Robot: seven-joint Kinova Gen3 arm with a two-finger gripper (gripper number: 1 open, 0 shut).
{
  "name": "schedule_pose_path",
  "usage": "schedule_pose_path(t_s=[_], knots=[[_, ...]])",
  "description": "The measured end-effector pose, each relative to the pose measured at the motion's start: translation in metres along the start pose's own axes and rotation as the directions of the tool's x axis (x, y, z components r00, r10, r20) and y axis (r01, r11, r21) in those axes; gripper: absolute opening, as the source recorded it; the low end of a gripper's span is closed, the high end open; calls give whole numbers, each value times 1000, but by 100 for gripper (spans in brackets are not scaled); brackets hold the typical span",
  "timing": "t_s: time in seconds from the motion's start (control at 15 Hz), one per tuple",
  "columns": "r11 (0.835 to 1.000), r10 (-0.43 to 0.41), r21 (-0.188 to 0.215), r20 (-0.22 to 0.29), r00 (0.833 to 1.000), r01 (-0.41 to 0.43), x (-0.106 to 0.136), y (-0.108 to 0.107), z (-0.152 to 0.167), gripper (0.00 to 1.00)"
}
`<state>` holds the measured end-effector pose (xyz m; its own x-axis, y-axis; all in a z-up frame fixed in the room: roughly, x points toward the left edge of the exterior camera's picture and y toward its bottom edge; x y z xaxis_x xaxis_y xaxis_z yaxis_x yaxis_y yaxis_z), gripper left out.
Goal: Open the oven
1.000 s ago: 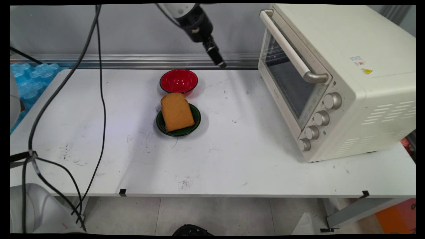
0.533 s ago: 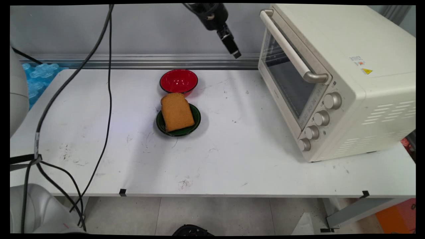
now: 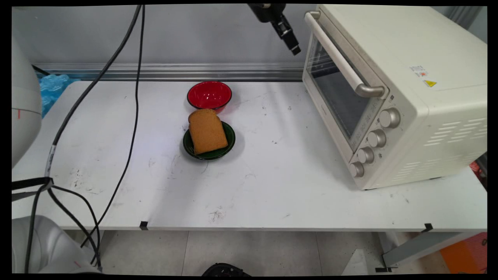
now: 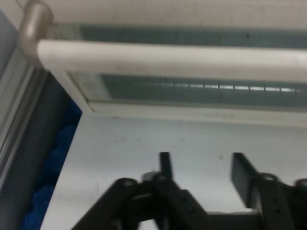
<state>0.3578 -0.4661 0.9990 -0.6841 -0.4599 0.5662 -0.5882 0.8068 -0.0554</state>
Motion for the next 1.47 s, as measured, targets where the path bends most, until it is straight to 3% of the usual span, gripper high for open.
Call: schedule_pose_path(t_s=[0.6,1.47], knots=[[1000,-3,-4,-42,999,3,41,0,1,0],[998,-39,-52,-58,998,36,81,12,16,0]])
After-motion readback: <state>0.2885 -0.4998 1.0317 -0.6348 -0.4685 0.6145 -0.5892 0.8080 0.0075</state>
